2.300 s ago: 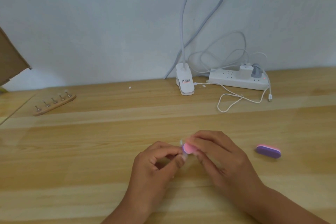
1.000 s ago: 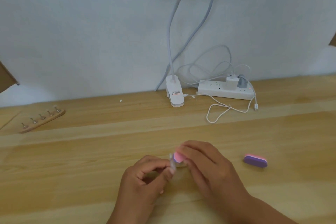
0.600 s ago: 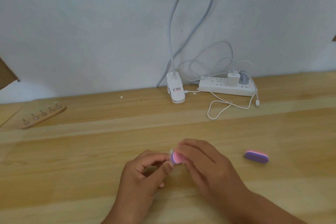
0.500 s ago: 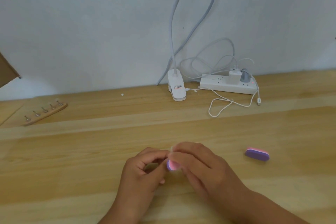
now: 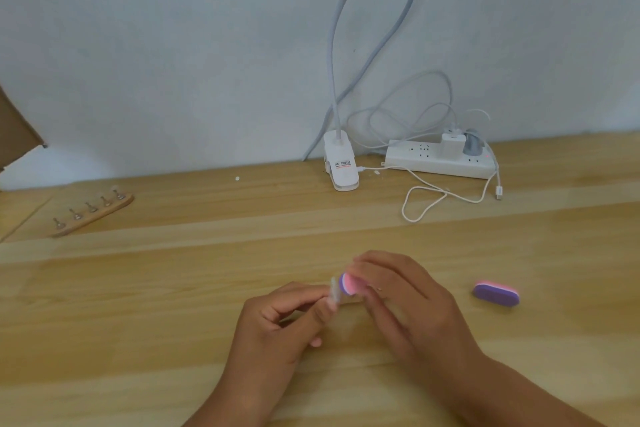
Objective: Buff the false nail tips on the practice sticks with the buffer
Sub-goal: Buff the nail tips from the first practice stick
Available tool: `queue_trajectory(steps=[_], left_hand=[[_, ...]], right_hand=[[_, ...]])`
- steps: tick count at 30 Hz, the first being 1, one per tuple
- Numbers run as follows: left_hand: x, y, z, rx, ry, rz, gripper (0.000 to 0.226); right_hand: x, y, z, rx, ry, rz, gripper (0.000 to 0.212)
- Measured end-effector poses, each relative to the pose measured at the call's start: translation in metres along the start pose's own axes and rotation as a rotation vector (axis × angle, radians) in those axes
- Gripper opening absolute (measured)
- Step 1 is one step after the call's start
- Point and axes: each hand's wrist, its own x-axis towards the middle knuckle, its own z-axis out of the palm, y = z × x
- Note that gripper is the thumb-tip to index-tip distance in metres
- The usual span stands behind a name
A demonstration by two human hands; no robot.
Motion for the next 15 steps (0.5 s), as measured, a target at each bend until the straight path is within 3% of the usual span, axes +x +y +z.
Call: queue_trajectory(steps=[3, 8, 12, 15], left_hand=[[0.0004, 0.003, 0.0007, 0.035, -0.05, 0.019, 0.013], [0.0001, -0.0004, 0.0009, 0.007, -0.003, -0.009, 0.013], [-0.0011, 0.0029, 0.0014, 0.045, -0.059, 0.022, 0.011], [-0.0007, 0.0, 0.0001, 0.018, -0.025, 0.006, 0.01]], right_hand=[[-0.0023, -0.0042, 0.0001, 0.038, -0.083, -0.113, 0.026], [0.0013, 0.0002, -0.0008, -0.044, -0.024, 0.024, 0.02], [-0.003, -0.0058, -0.0014, 0.038, -0.13, -0.127, 0.026], [-0.0002, -0.0022, -0.0021, -0.023, -0.084, -0.036, 0.021]])
